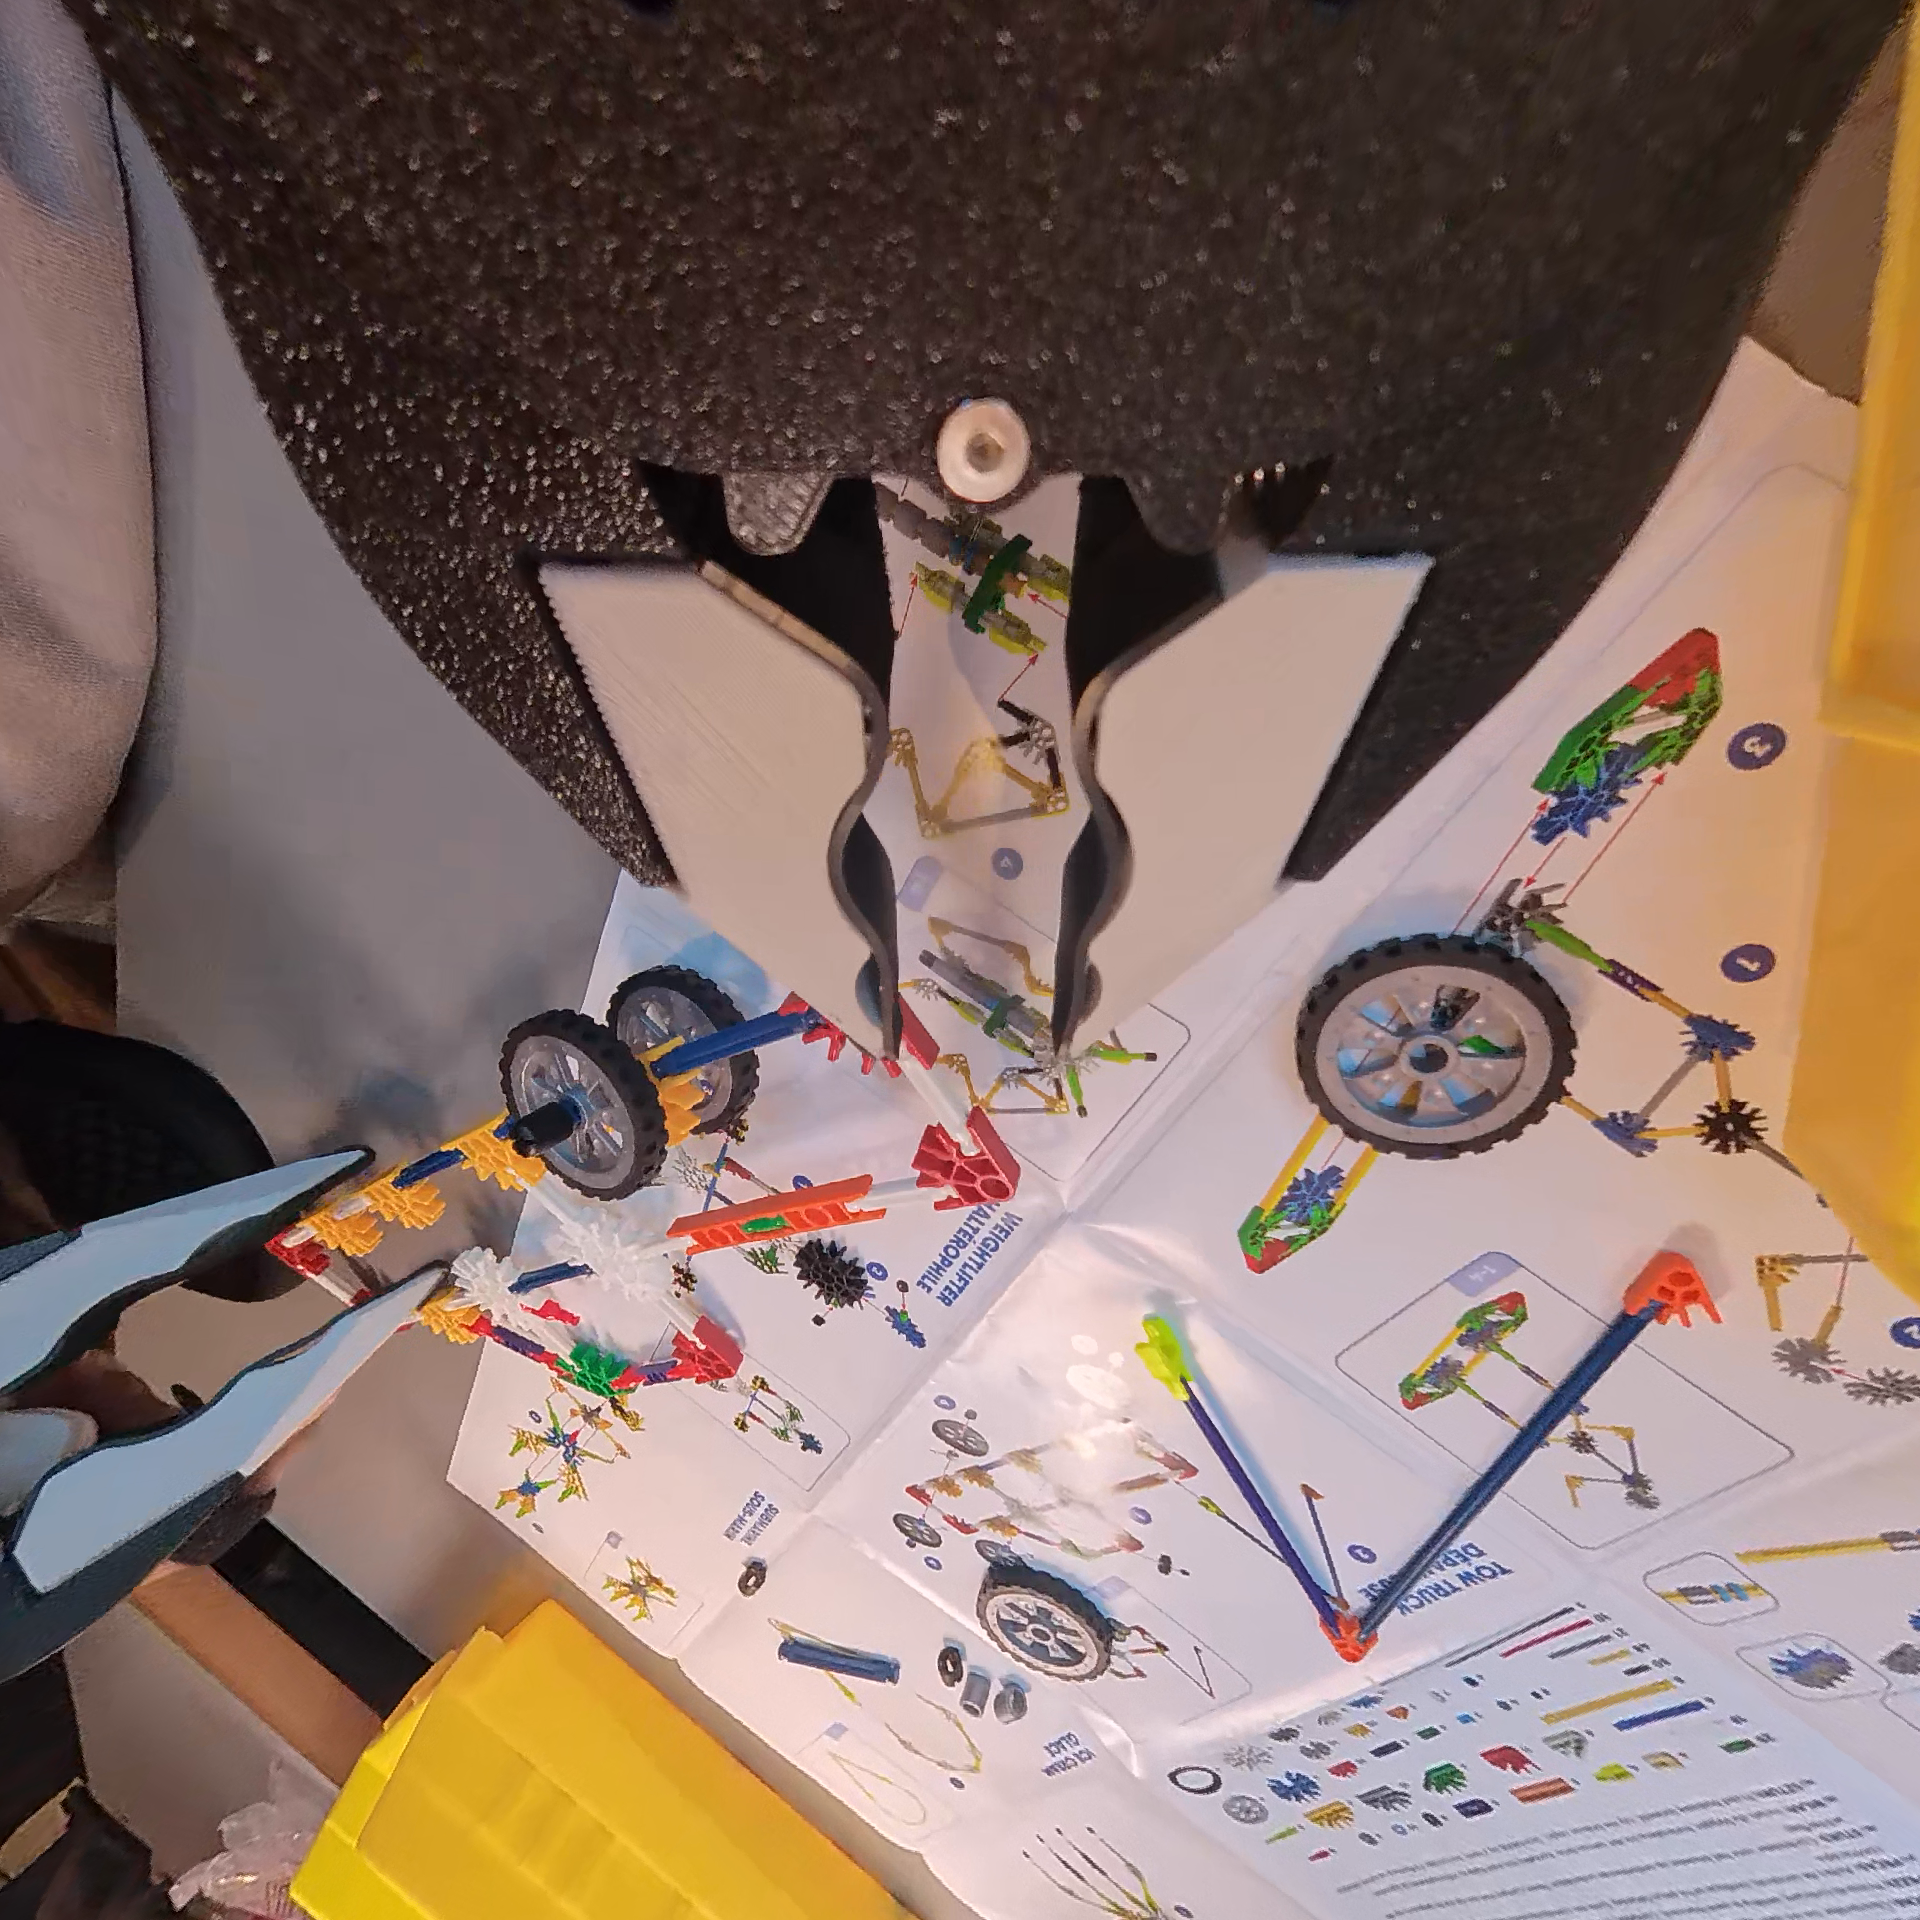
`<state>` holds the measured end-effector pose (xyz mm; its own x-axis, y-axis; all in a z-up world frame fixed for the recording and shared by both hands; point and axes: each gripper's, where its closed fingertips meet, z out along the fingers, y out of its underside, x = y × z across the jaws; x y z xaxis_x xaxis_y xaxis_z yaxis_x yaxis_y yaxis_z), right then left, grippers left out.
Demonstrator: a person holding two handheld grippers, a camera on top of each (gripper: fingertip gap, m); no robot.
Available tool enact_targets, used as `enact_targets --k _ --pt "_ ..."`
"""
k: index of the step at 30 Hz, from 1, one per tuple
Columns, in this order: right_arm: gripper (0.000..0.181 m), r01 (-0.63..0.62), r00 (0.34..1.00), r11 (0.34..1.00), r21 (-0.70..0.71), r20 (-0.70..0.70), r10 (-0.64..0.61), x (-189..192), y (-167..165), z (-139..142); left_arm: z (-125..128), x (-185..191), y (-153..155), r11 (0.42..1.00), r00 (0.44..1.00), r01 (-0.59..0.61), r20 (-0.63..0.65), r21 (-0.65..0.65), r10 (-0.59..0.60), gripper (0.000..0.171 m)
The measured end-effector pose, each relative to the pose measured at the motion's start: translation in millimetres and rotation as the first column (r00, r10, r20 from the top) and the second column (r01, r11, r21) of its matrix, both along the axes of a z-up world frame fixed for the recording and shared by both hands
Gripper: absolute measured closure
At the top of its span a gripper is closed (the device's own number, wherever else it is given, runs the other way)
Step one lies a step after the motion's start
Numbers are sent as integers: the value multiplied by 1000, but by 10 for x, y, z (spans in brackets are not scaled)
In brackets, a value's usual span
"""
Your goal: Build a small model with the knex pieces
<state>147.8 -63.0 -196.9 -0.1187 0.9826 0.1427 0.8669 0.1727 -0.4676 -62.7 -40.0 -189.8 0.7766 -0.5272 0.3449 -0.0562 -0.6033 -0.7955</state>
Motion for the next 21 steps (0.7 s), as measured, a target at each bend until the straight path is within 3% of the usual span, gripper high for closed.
enact_targets --k 4,12,15,18,21 --pt "165 -28 999 999 30 47 26 41 -18 -162 -28 34 -16 1000 1000 15 -23 -2 -15 144" --pt "165 -262 962 961 92 108 252 110 153 -160 26 44 -54 999 999 46 -8 5 -46 144" --pt "165 -255 957 964 82 167 239 163 302 -172 -7 119 -123 995 996 91 14 -35 -90 140" --pt "153 -205 978 978 -37 21 206 -55 230 141 -73 262 -212 986 987 159 -18 -50 -160 139" --pt "160 -189 969 975 -114 -183 166 -489 75 540 -84 355 -282 977 977 206 -43 -52 -208 140"
